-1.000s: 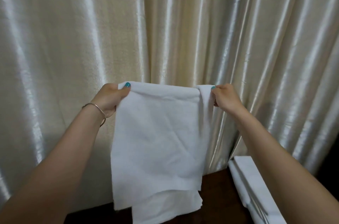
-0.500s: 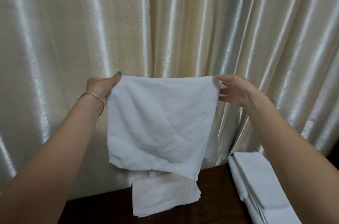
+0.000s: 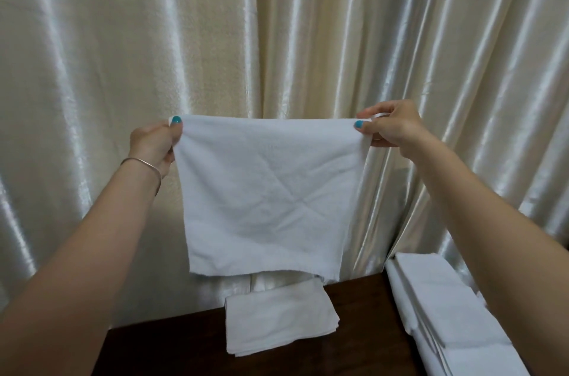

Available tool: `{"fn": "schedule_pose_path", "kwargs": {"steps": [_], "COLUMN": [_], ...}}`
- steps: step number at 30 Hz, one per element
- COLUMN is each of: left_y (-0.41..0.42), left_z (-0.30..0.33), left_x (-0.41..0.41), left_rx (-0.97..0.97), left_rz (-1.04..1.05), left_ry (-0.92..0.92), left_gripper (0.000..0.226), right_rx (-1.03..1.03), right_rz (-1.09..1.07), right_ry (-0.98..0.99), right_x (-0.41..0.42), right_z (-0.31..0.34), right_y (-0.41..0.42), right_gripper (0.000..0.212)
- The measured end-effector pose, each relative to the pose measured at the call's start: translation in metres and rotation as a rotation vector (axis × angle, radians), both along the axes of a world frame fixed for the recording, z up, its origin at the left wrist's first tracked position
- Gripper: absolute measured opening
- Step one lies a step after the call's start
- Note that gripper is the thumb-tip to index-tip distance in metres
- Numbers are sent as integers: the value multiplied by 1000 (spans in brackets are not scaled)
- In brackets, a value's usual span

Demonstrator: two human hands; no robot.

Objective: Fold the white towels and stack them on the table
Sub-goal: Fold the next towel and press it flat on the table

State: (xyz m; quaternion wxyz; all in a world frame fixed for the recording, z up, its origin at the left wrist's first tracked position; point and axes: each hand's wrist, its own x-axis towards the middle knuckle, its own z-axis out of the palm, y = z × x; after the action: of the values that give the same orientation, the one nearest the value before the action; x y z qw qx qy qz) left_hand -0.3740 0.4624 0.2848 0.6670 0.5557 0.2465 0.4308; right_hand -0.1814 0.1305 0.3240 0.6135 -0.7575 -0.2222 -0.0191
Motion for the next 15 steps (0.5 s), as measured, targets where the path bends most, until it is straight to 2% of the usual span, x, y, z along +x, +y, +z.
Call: {"fn": "schedule_pose_path", "kwargs": {"steps": [3,6,11,15], "left_y": [5,3,0,-4], "left_z": [-3,-7,-14,-14], "left_x": [0,2,6,10], "left_rx": [6,-6,-29,-17], "left_rz": [27,62,94,99], "left_ry": [-16,-11,-9,-41], "left_gripper": [14,20,20,7], "right_rx": [-7,39,-63,-158], "right_rz": [-13,8,11,-82], "right_ry": [-41,-23,-107,-227], "right_x": [2,4,2,4], "right_z": [-2,-11,-25,-30], "right_y": [4,12,24,33], "right_gripper": [17,21,40,43]}}
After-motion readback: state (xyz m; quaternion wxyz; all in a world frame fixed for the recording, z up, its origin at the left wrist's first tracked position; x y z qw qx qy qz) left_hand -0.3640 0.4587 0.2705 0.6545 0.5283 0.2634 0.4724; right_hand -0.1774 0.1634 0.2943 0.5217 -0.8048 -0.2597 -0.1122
